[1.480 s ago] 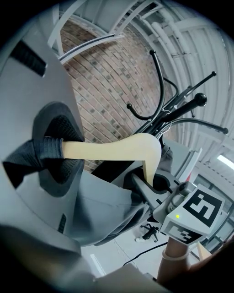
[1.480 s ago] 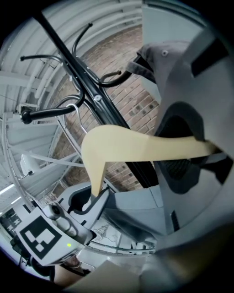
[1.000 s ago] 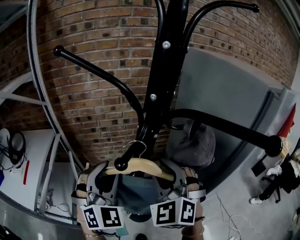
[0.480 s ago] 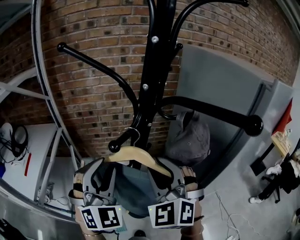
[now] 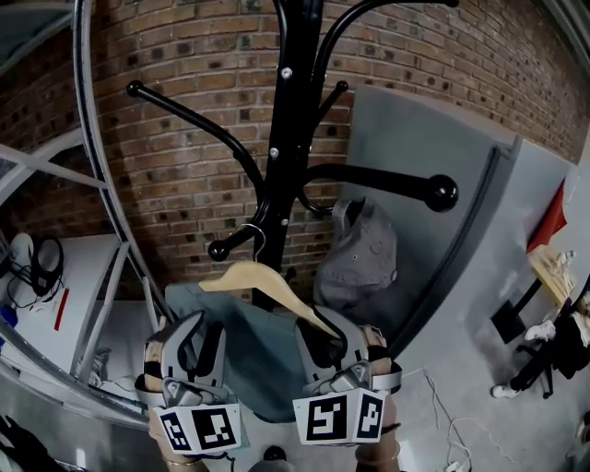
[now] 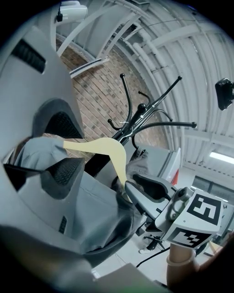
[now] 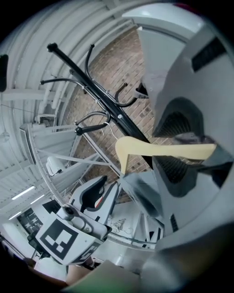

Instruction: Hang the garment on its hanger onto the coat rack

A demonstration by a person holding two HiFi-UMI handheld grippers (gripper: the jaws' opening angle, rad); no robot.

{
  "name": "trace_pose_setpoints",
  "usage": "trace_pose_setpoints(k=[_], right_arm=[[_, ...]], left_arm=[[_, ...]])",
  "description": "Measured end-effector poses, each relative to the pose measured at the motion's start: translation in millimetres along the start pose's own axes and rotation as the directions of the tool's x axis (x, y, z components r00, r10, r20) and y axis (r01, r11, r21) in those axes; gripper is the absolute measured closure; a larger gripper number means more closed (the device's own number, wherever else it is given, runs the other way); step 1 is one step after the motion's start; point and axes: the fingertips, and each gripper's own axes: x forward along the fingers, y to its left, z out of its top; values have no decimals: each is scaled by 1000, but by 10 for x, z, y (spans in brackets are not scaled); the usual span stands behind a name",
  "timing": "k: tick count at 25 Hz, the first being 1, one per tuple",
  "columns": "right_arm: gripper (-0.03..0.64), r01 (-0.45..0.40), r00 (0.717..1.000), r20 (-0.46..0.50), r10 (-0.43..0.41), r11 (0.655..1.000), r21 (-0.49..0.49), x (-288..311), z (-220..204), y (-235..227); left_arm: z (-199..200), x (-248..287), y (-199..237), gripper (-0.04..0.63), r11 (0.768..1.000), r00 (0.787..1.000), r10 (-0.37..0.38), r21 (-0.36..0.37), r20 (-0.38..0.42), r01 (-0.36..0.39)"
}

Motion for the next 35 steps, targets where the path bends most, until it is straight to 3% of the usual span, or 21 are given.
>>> trace_pose_setpoints(k=[6,9,13,19,35], right_arm=[[555,-1,1000,10,1,998,69,-301,-13,-56],[565,-12,1000,17,10,995,103,-434,-33,-87],[565,-29,999,46,23,990,141,-615,-51,-95],[565,-56,997,61,47,987,148,-901,-119,-70],[589,-106,993,65,98,984,145,-1639,-250,56]], left_arm=[[167,-172,-133,465,999,1000,-26,-29,7,26],[278,-274,-155,524,999,1000,-7,-36,16,8],[372,-427,-203,555,999,1000,6,-46,8,-6],[508,-688,-355,591,998,1000,12,-57,-20,-13],[759,-1423,-717,592,992,992,-18,-130,-124,2]])
